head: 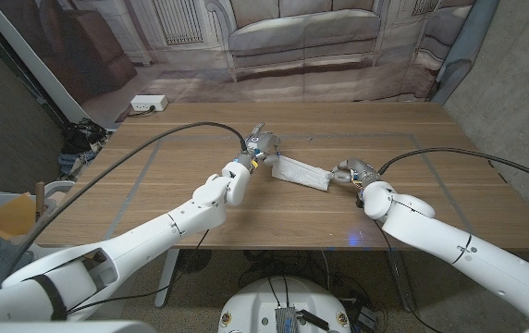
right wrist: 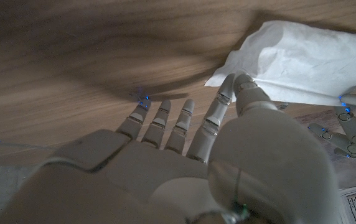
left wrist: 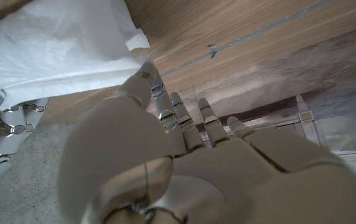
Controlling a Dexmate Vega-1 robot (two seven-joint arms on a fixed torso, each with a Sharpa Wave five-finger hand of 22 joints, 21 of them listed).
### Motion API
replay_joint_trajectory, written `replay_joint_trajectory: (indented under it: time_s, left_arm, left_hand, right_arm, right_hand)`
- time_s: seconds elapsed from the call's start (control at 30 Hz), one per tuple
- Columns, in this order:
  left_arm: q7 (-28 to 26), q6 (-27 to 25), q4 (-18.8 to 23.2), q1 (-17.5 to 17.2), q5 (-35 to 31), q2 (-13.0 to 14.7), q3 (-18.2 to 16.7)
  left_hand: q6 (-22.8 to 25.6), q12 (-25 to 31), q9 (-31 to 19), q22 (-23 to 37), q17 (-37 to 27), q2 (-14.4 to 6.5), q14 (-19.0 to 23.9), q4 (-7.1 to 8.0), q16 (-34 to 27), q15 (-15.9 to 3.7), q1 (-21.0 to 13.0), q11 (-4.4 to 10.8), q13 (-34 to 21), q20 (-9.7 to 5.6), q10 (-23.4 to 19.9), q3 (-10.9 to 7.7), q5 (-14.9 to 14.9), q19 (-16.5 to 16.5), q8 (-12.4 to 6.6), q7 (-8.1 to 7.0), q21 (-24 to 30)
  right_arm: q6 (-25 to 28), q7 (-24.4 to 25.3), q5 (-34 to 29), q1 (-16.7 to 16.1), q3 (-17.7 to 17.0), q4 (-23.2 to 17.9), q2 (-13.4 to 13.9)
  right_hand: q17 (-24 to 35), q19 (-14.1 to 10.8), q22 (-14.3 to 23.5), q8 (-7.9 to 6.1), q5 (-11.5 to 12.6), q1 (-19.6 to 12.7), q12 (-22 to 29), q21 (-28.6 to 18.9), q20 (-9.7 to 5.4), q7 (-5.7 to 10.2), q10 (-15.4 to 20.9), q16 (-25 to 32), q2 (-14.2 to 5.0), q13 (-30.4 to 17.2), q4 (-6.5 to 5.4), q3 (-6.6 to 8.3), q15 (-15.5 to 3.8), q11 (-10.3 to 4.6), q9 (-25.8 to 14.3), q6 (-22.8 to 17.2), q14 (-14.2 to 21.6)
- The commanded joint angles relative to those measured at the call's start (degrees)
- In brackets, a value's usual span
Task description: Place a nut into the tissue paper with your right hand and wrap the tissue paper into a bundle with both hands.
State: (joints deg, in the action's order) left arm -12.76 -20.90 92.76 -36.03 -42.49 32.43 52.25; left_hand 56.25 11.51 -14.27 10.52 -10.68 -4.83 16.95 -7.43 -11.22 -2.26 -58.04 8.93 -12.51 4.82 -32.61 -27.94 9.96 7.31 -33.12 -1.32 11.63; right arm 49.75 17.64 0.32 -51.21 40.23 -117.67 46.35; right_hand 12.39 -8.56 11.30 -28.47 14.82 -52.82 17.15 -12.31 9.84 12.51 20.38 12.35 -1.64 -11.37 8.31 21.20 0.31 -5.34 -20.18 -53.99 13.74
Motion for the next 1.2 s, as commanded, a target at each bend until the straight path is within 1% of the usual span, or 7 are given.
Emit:
replay_joint_trajectory:
  time_s: [0.03,1.0,1.03,1.07,1.13,1.17,1.2]
  left_arm:
    - [-0.79,1.44,-1.99,0.19,-0.39,-0.79,0.75]
    - [-3.94,2.85,-6.88,0.59,0.73,-3.26,2.21]
    - [-4.08,2.89,-6.97,0.62,0.79,-3.29,2.2]
    - [-4.24,3.0,-7.06,0.65,0.92,-3.29,2.15]
    - [-4.41,2.92,-7.17,0.73,1.12,-3.31,2.01]
    - [-4.33,2.88,-7.22,0.8,1.19,-3.3,2.01]
    - [-4.38,2.94,-7.3,0.83,1.33,-3.29,1.97]
  left_hand:
    - [0.1,0.11,0.0,0.2,-0.1,0.38,0.0,-0.17,-0.09,-1.36,-0.17,0.08,-0.28,0.01,0.15,-0.51,0.13,0.48,0.0,-0.12,0.1]
    - [0.59,0.57,0.2,0.15,-0.27,0.68,0.32,-0.41,-0.39,-1.16,-0.33,0.65,-0.75,0.2,-0.39,-1.15,0.14,0.62,-0.98,-0.05,0.16]
    - [0.23,0.52,0.19,0.15,-0.28,0.71,0.32,-0.45,-0.4,-1.17,-0.37,0.61,-0.78,0.22,-0.24,-1.2,0.14,0.63,-0.91,-0.38,0.17]
    - [-0.64,0.44,0.26,0.16,-0.29,0.79,0.33,-0.55,-0.41,-1.1,-0.49,0.51,-0.82,0.25,0.02,-1.3,0.14,0.69,-0.64,-0.74,0.17]
    - [-3.49,0.33,0.55,0.17,-0.32,1.09,0.17,-0.69,-0.37,-0.8,-0.6,0.61,-0.95,0.31,0.51,-1.45,0.13,0.71,0.35,-1.28,0.21]
    - [-4.88,0.25,0.67,0.18,-0.35,1.14,0.17,-0.66,-0.39,-0.68,-0.57,0.38,-1.0,0.4,0.84,-1.49,0.11,0.81,0.86,-1.28,0.19]
    - [-7.39,0.0,0.89,0.18,-0.36,1.16,-0.04,-0.68,-0.32,-0.73,-0.65,0.38,-1.06,0.39,1.83,-1.62,0.1,0.85,1.77,-1.89,0.22]
  right_arm:
    - [0.99,0.56,-0.36,-0.31,0.58,-0.87,0.51]
    - [-0.18,1.13,-3.56,0.09,1.98,-0.2,0.43]
    - [0.15,1.1,-3.57,0.16,1.96,-0.18,0.26]
    - [-0.02,1.01,-3.63,0.2,1.99,-0.13,0.32]
    - [0.19,1.04,-3.72,0.29,1.99,-0.02,0.1]
    - [0.04,0.97,-3.75,0.3,1.99,0.03,0.12]
    - [0.1,0.92,-3.77,0.34,2.0,0.06,0.06]
  right_hand:
    - [0.14,-0.11,0.16,-0.28,-0.25,0.14,-0.12,-0.27,0.87,0.01,-0.02,-0.08,-0.12,-0.13,-0.07,0.29,0.14,0.37,-0.06,0.05,0.31]
    - [0.15,-0.71,0.16,-0.79,-0.78,0.27,-0.25,-0.52,0.71,0.06,0.07,0.05,-0.05,-0.15,-0.11,0.34,-0.3,0.28,-0.29,-0.19,1.01]
    - [0.15,-0.69,0.16,-0.7,-0.83,0.33,-0.3,-0.51,0.73,0.03,-0.01,0.05,-0.02,-0.15,-0.12,0.31,-0.29,0.25,-0.26,0.06,1.04]
    - [0.16,-0.61,0.15,0.44,-1.16,0.63,-0.65,-0.47,0.75,-0.08,-0.63,-0.06,0.19,-0.18,-0.21,0.17,-0.17,0.47,0.07,2.82,1.0]
    - [0.15,-0.68,0.15,0.77,-1.28,0.78,-0.84,-0.49,0.77,0.03,-1.01,-0.2,0.19,-0.19,-0.29,0.13,-0.15,0.67,0.2,3.61,0.79]
    - [0.13,-0.6,0.14,1.57,-1.44,0.97,-1.07,-0.46,0.75,0.06,-1.47,-0.31,0.33,-0.21,-0.32,0.05,-0.04,1.06,0.47,5.37,0.64]
    - [0.11,-0.56,0.14,2.47,-1.58,1.26,-1.24,-0.43,0.8,0.0,-1.74,-0.42,0.5,-0.23,-0.4,-0.05,-0.05,1.29,0.79,7.21,0.48]
